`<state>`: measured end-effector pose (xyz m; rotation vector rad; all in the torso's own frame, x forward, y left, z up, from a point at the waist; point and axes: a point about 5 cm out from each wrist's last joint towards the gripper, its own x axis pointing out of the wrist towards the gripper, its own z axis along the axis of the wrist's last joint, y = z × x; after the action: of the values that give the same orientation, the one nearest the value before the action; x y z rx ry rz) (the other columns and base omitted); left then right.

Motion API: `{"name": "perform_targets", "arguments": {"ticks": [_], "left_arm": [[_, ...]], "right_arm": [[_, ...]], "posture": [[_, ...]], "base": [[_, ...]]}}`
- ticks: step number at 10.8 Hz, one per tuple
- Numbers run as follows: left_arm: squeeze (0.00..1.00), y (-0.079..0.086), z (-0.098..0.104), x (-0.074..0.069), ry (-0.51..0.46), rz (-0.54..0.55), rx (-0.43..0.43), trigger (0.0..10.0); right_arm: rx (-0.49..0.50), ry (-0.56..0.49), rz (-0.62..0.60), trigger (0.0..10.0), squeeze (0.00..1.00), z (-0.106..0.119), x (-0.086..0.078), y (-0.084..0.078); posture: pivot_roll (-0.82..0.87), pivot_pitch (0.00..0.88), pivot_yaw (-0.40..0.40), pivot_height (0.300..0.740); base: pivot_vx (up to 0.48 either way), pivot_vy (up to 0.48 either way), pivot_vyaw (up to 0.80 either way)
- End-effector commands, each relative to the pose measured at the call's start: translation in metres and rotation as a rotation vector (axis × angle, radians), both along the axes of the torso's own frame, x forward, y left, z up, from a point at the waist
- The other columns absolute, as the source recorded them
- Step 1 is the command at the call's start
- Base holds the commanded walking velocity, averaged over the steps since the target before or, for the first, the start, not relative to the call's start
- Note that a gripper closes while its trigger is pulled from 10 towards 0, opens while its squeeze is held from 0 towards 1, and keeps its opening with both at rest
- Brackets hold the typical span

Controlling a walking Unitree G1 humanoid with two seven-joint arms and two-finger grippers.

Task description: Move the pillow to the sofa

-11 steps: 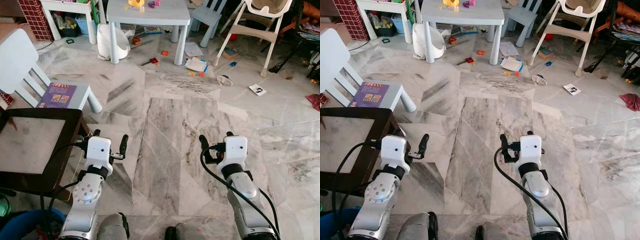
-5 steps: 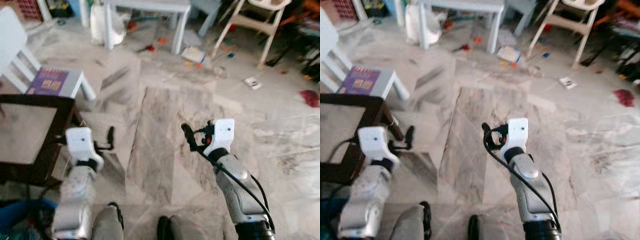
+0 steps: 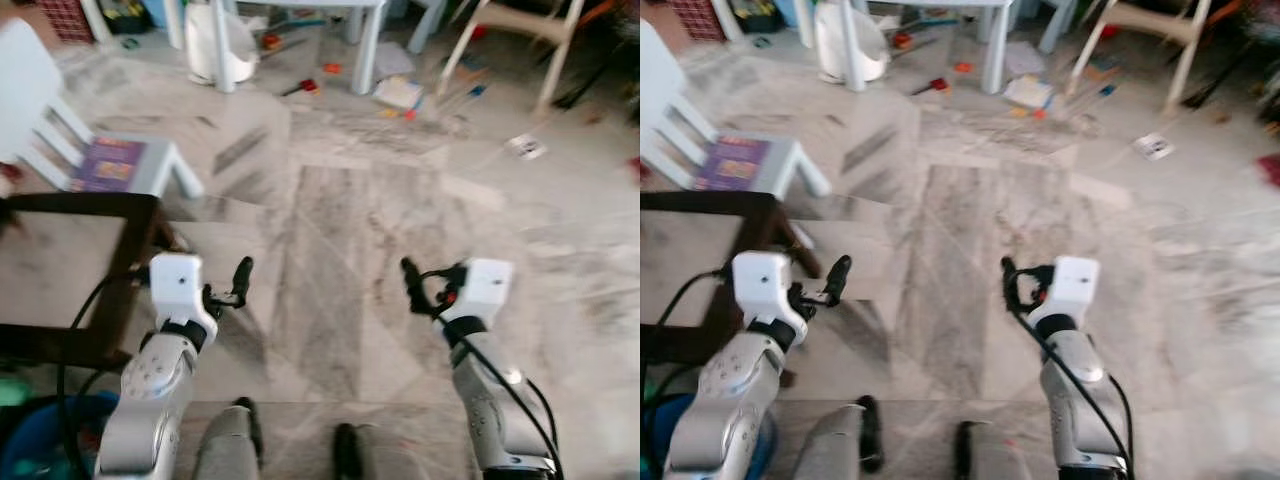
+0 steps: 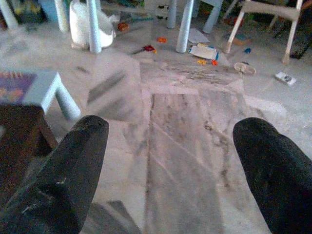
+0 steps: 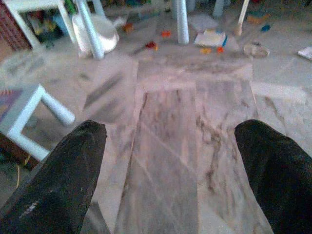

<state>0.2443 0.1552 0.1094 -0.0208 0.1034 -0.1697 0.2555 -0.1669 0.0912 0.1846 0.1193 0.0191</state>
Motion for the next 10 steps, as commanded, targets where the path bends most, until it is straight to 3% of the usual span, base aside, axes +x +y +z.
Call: {"name": "perform_targets", "arguments": {"ticks": [1,2,4,6,7,10], "left_arm": [[0.00,0.000,0.004,0.001,-0.005,-0.024,0.047,10.0],[0.00,0.007,0.003,0.005,0.012,0.003,0.030,10.0],[0.00,0.005,0.002,-0.002,0.010,0.039,-0.003,10.0],[0.00,0.001,-0.007,-0.002,0.026,0.028,0.005,10.0],[0.00,-0.001,-0.006,0.008,-0.003,0.017,0.031,10.0],[0.00,-0.001,-0.006,0.008,-0.003,0.017,0.031,10.0]], "right_arm": [[0.008,-0.024,-0.056,10.0,0.00,0.004,-0.003,-0.011],[0.020,0.004,-0.086,10.0,0.00,-0.002,-0.013,-0.013],[-0.001,0.030,-0.057,10.0,0.00,-0.004,-0.022,-0.010],[0.007,0.055,-0.074,10.0,0.00,-0.010,-0.016,-0.009],[-0.010,0.023,-0.045,10.0,0.00,-0.005,-0.006,-0.003],[-0.010,0.023,-0.045,10.0,0.00,-0.005,-0.006,-0.003]], "posture": [[0.03,0.179,0.005,0.740],[0.03,0.195,-0.005,0.740],[0.02,0.214,-0.025,0.740],[0.01,0.189,-0.032,0.740],[0.01,0.151,-0.033,0.740],[0.01,0.151,-0.033,0.740]], "base": [[0.000,0.000,0.00],[0.000,0.000,0.00],[0.000,0.000,0.00],[0.000,0.000,0.00],[0.000,0.000,0.00],[0.000,0.000,0.00]]}}
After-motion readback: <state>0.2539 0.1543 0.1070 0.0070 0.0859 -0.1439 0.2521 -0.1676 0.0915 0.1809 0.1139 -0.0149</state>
